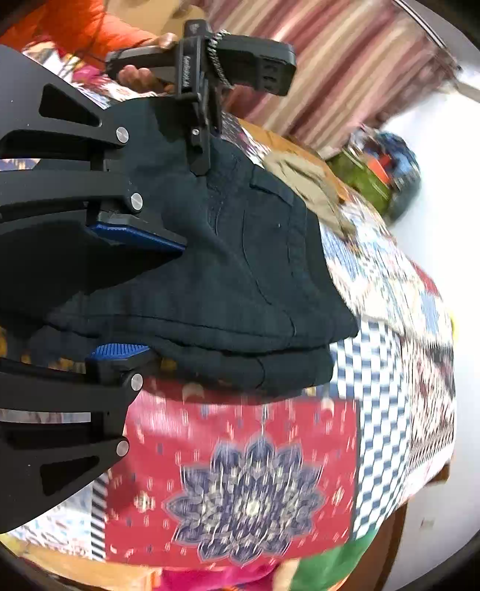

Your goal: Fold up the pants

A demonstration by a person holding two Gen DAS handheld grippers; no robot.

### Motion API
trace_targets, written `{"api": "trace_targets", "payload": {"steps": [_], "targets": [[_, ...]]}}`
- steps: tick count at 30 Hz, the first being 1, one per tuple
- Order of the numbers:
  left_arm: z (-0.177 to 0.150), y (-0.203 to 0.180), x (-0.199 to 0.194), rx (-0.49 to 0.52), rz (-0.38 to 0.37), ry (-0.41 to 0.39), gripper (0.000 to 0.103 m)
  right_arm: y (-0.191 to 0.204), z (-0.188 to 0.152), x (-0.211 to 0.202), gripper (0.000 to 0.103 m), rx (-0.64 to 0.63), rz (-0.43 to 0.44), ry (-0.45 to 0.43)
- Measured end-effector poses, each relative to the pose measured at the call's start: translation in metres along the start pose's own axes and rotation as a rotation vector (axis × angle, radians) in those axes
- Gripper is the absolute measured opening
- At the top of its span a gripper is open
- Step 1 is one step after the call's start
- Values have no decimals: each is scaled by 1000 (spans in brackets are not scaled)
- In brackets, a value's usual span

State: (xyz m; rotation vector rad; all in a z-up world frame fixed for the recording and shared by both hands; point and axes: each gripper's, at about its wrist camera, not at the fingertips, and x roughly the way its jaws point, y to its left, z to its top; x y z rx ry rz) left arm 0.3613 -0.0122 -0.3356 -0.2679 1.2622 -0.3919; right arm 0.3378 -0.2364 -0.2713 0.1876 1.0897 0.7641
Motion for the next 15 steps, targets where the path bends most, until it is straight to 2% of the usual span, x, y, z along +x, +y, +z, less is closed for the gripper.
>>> {"api": "trace_targets", "payload": {"steps": [3,5,7,9,12,15], "targets": [[-1,8,0,-23,-24,21,55,7,3,12,50,-8,1,33],[-2,10,-2,-28,-32,32,61,0,5,22,56,32,13,66],[4,6,5,-1,-29,38,70,-6,6,29,58,57,25,86],[8,-1,13,24,-19,45,75,-9,6,34,58,67,29,100],[16,-10,27,59,6,53,76,-7,9,37,58,68,26,110],[19,-12,29,64,7,42,75,-1,13,35,51,70,16,91]]}}
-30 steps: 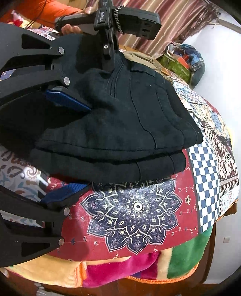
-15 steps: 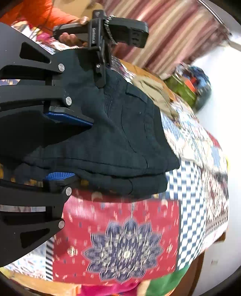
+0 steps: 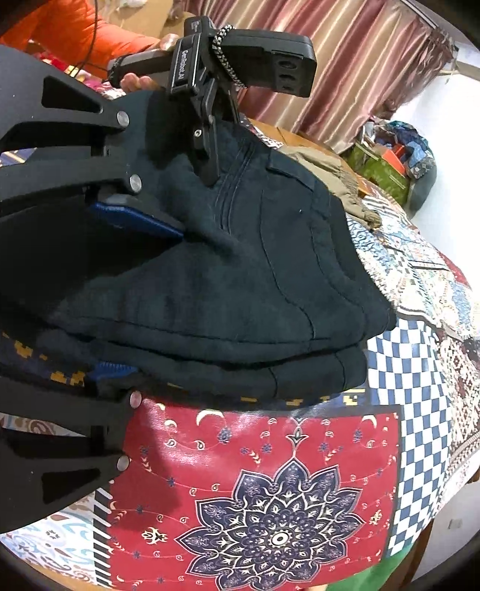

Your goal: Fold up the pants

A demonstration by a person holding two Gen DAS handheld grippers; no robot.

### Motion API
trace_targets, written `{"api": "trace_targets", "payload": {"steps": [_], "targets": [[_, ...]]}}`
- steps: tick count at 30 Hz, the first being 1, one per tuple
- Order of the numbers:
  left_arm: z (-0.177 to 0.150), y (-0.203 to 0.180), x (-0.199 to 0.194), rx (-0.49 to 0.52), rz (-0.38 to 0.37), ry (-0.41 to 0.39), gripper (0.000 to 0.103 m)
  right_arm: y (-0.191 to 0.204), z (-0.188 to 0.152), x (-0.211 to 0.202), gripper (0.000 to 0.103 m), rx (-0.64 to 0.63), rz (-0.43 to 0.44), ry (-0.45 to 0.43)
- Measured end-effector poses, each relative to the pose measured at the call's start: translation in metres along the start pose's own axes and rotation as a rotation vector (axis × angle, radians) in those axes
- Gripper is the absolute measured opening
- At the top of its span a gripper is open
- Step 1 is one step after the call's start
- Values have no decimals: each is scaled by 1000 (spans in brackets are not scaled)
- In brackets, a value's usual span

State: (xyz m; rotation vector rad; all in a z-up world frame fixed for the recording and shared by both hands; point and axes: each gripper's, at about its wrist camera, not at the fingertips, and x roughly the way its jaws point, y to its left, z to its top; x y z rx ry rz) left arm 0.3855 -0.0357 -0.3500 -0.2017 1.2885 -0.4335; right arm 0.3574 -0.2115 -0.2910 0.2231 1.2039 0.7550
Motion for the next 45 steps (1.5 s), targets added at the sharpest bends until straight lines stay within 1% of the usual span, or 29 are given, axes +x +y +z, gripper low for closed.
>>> {"api": "trace_targets", "payload": {"steps": [3,4,5,7,8,10,12,16,21,25,28,29,31,33,34,35,36,38,41,45], "targets": [[-7,-6,-6,43,36,-29,66,7,-7,-12,43,-40,-30,-40],[-10,-9,-10,56,51,-42,61,12,-8,-16,38,-55,-41,-58],[-12,-10,-14,58,60,-52,59,14,-6,-18,35,-55,-43,-68],[-16,-10,-24,56,73,-71,47,16,-3,-25,29,-38,-28,-93],[-18,-10,-28,61,77,-77,45,15,-2,-27,25,-34,-23,-101],[-23,-14,-39,77,86,-96,39,20,-1,-34,21,-37,-9,-116],[-28,-18,-47,97,98,-111,36,28,-1,-39,20,-57,-2,-129],[-38,-24,-70,118,116,-161,32,57,1,-50,19,-121,-20,-164],[-48,-16,-99,105,106,-221,31,82,9,-56,18,-155,-15,-187],[-57,3,-121,63,83,-242,31,93,10,-52,18,-150,-14,-168],[-68,21,-123,35,81,-220,31,96,7,-37,19,-138,0,-137],[-70,26,-120,23,83,-206,31,96,5,-30,22,-129,3,-120],[-78,39,-113,-3,83,-169,31,94,1,-13,25,-111,-14,-74],[-84,48,-107,-21,83,-148,32,91,-3,0,33,-102,-41,-38],[-87,53,-103,-30,83,-144,33,87,-4,7,41,-98,-63,-22],[-88,55,-101,-37,78,-145,34,84,-6,9,47,-95,-69,-16],[-91,58,-100,-43,72,-147,35,83,-8,9,49,-92,-70,-12],[-92,63,-97,-57,60,-148,36,78,-10,9,58,-89,-80,1],[-93,68,-92,-71,54,-138,39,69,-14,9,68,-83,-83,33],[-94,72,-85,-92,43,-128,42,59,-22,17,71,-69,-55,91]]}}
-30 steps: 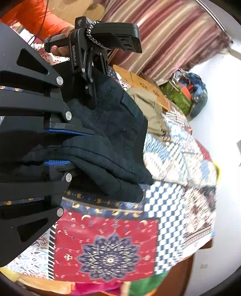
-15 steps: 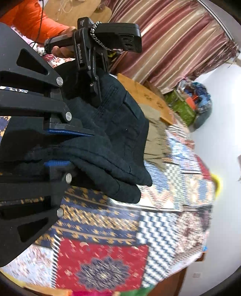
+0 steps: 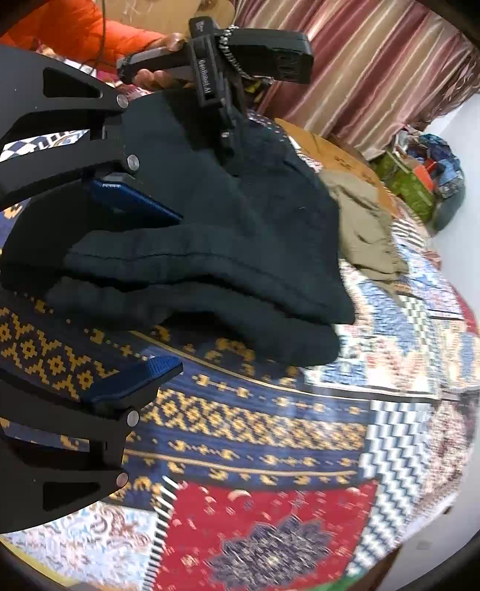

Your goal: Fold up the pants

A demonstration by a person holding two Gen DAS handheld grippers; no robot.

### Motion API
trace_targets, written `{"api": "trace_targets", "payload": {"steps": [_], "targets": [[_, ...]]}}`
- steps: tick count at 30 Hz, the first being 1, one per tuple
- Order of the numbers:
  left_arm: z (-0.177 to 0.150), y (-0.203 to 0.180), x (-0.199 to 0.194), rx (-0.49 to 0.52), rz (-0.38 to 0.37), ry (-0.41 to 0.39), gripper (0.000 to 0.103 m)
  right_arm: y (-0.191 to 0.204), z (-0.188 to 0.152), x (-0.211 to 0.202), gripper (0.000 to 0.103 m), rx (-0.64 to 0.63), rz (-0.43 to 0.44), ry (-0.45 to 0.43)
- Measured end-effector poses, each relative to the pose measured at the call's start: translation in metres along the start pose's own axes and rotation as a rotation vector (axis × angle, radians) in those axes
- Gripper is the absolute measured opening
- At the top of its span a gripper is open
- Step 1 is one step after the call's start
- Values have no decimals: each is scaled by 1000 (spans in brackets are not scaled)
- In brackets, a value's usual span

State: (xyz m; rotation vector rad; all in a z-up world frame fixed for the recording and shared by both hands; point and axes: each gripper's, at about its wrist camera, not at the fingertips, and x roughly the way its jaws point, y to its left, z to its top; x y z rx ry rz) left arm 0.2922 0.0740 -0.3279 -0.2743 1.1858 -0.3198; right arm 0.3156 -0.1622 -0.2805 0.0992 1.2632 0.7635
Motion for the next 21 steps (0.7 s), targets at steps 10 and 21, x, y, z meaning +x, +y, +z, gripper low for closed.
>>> {"api": "trace_targets", "payload": {"steps": [10,21], "targets": [[0,1,5,-8,33,-7,43,19,17,26,62,-35,89,-3],[11,-29,-31,86,73,-119,29,41,18,-9,33,-84,82,-112]]}}
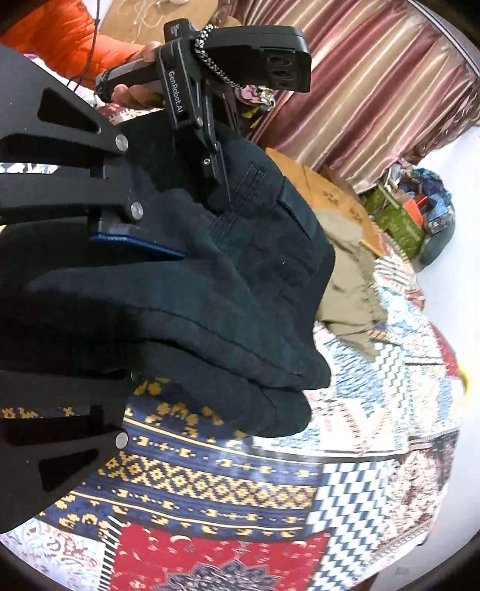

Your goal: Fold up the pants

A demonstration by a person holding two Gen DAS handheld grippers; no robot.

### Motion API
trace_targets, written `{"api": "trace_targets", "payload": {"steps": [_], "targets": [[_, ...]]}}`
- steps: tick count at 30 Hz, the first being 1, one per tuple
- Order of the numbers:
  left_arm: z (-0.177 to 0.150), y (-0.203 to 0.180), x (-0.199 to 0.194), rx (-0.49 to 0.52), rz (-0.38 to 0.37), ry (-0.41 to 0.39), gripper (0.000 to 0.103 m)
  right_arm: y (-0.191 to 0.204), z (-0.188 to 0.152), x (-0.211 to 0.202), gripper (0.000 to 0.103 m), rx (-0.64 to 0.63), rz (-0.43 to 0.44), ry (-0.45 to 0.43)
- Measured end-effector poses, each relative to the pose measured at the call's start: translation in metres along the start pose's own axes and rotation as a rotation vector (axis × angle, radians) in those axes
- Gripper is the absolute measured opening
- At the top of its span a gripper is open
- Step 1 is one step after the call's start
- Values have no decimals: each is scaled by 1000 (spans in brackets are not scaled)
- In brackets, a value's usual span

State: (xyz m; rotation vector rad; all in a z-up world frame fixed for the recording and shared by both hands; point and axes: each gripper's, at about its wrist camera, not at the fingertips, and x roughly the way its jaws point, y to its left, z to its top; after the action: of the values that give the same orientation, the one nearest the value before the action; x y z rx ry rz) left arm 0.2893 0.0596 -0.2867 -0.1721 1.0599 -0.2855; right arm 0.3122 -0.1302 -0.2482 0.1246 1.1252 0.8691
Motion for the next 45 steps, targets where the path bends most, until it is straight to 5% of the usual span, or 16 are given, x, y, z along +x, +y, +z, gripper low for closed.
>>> {"api": "trace_targets", "payload": {"steps": [14,27,38,45], "targets": [[51,27,-71,-11,3,-211,29,49,61,-27,32,-106,-25,-164],[126,112,-78,-89,29,-280,29,74,150,23,32,-169,-32,-232],[177,207,-7,-170,64,-230,29,55,195,105,32,-117,-40,-237],[170,252,70,-206,137,-97,34,22,193,178,32,-80,-120,-114]]}}
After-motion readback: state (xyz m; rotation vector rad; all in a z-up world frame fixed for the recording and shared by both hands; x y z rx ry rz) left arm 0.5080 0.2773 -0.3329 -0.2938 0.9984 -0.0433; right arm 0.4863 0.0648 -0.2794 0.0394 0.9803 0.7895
